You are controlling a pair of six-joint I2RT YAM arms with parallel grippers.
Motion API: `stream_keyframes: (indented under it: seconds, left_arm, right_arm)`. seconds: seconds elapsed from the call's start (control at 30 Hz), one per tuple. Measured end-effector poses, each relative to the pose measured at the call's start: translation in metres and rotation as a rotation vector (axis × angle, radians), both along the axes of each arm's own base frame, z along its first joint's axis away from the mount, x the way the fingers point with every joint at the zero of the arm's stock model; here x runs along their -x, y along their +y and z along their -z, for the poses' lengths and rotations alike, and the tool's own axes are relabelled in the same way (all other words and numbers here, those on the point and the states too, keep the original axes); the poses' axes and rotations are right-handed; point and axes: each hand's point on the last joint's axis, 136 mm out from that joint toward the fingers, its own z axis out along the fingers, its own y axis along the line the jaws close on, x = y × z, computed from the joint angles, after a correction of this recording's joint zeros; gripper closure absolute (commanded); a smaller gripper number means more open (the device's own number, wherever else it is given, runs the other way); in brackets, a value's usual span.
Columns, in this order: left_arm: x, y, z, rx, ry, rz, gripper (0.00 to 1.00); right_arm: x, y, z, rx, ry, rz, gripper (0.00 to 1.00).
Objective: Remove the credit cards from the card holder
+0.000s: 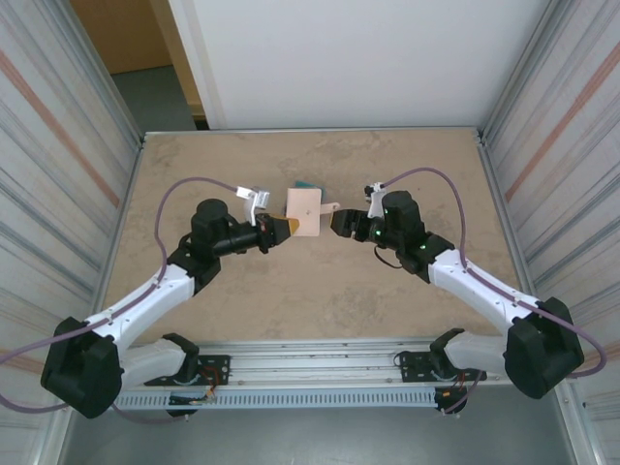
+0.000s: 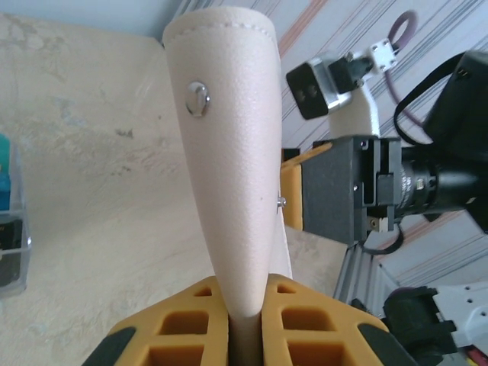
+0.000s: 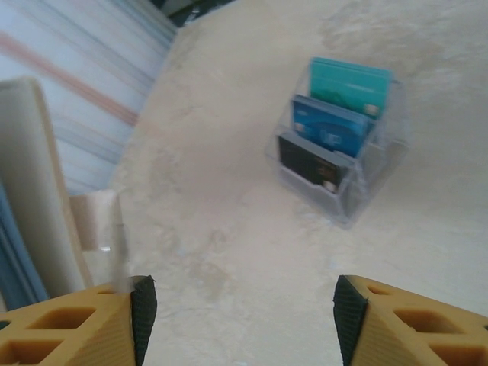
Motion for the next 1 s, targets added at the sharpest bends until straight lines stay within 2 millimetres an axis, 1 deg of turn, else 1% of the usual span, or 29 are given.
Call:
stream_keyframes:
  seconds: [0.13, 0.27, 0.47, 0.7, 0.83, 1.0]
  left_arm:
    - [0.006, -0.003, -0.006, 0.029, 0.002, 0.044, 1.0]
    - [0.014, -0.005, -0.012, 0.052, 0.005, 0.085, 1.0]
    - [0.022, -0.006, -0.03, 0.099, -0.027, 0.122, 1.0]
    - [0.028, -0.006, -0.046, 0.152, -0.049, 0.17, 1.0]
    - [0.031, -0.006, -0.05, 0.169, -0.05, 0.188, 1.0]
    - [0.033, -0.006, -0.053, 0.179, -0.046, 0.199, 1.0]
  right_arm:
    - [0.008, 0.011, -0.01, -0.08, -0.031, -0.09, 0.36]
    - [0.014, 0.019, -0.025, -0.157, -0.07, -0.164, 0.39]
    - [0.02, 0.024, -0.044, -0.221, -0.13, -0.233, 0.46]
    - [0.033, 0.033, -0.068, -0.295, -0.197, -0.334, 0.47]
    - [0.037, 0.035, -0.076, -0.317, -0.223, -0.368, 0.53]
    - [0.043, 0.037, -0.082, -0.342, -0.229, -0.402, 0.64]
